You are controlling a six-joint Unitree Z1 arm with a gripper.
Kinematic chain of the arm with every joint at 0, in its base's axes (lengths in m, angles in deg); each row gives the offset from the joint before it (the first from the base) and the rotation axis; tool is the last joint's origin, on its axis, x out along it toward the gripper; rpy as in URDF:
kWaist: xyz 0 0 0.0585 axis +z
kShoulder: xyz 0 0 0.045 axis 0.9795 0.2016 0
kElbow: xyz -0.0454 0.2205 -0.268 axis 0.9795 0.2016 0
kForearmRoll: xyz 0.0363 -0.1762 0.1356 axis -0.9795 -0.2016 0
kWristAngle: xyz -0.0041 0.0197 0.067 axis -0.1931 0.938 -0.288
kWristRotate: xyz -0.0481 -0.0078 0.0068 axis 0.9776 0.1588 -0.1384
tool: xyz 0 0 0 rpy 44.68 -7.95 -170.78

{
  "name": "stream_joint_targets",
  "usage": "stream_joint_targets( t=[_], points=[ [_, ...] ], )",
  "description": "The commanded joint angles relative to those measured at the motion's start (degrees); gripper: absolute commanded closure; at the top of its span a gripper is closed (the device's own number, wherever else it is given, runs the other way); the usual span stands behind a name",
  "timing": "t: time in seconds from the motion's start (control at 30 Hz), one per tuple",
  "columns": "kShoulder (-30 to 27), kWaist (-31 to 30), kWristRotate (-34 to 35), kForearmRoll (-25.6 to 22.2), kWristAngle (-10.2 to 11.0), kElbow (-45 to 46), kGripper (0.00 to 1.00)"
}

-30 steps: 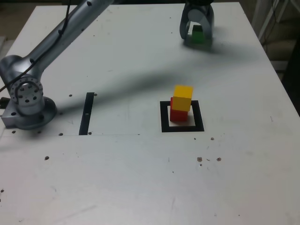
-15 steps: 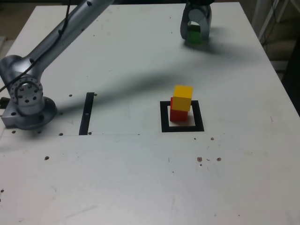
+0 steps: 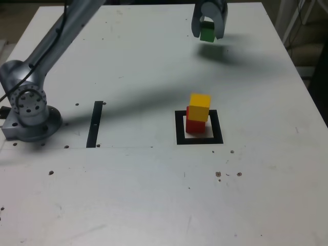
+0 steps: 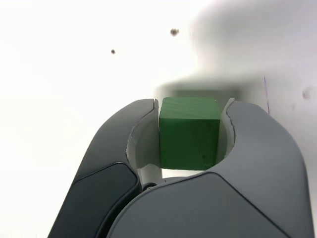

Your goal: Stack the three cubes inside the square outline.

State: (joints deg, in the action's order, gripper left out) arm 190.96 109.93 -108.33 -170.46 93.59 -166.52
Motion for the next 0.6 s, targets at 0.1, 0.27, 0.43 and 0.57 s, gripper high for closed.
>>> stream_joint_targets(
  t=[0.1, 0.27, 0.43, 0.57],
  points=[
    [-4.91, -1.30, 1.39, 0.95, -0.95, 4.65, 0.75],
    [-9.07, -2.68, 2.95, 1.22, -2.42, 9.79, 0.75],
    [-13.49, -4.60, 5.11, 1.62, -4.12, 15.96, 0.75],
    [-16.69, -6.43, 7.06, 2.52, -4.94, 20.61, 0.75]
  ],
)
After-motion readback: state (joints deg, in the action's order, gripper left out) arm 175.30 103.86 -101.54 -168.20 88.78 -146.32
